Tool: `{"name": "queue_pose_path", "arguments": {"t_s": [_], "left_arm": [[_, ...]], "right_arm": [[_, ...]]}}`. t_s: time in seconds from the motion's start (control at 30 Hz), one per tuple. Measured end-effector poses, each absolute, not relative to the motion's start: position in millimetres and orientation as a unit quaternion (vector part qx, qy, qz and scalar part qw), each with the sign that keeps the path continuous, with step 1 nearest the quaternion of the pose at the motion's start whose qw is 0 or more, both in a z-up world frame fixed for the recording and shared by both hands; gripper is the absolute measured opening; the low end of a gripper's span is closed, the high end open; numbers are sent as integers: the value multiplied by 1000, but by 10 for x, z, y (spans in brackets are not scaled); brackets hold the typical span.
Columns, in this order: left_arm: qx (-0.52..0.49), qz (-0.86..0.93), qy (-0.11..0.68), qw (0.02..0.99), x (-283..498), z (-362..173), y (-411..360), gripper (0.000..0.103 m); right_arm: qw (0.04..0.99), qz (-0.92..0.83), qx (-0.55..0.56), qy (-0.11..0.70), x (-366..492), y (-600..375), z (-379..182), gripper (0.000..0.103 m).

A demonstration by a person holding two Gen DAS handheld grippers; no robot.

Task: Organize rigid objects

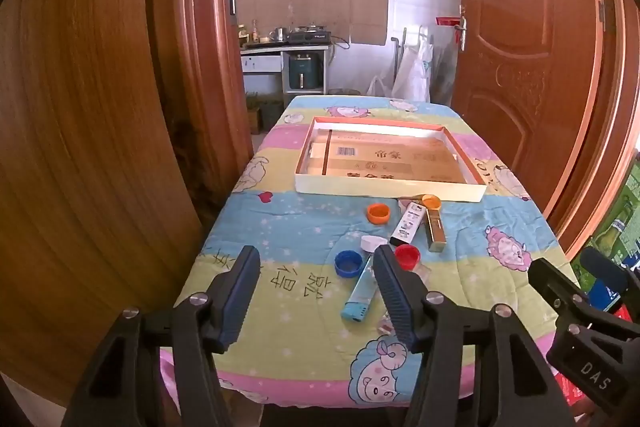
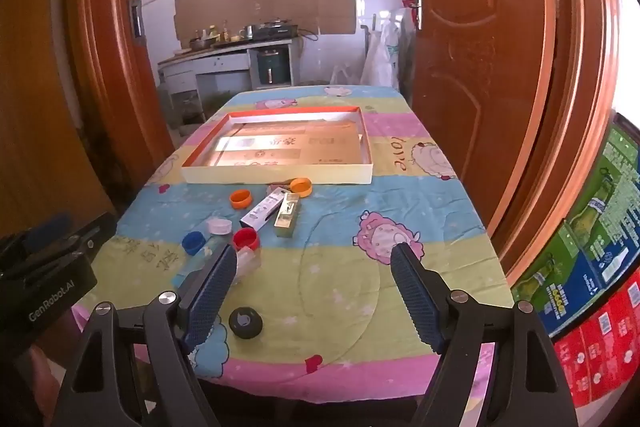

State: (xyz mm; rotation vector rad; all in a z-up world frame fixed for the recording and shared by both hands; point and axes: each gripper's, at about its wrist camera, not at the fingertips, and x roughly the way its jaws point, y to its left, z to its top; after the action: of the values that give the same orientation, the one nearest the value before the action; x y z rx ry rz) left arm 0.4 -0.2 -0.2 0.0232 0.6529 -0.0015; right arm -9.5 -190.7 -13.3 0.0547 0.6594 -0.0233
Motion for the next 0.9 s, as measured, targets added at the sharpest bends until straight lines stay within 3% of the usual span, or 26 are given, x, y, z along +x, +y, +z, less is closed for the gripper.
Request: {"name": "queue_pose_path", "arguments": {"t_s": [0.9], "left_arm": [[-6,-14,319,948,-44,56,34,56]], "right_arm": [[949,-9,22,315,-131,-1889,-96,80]]}}
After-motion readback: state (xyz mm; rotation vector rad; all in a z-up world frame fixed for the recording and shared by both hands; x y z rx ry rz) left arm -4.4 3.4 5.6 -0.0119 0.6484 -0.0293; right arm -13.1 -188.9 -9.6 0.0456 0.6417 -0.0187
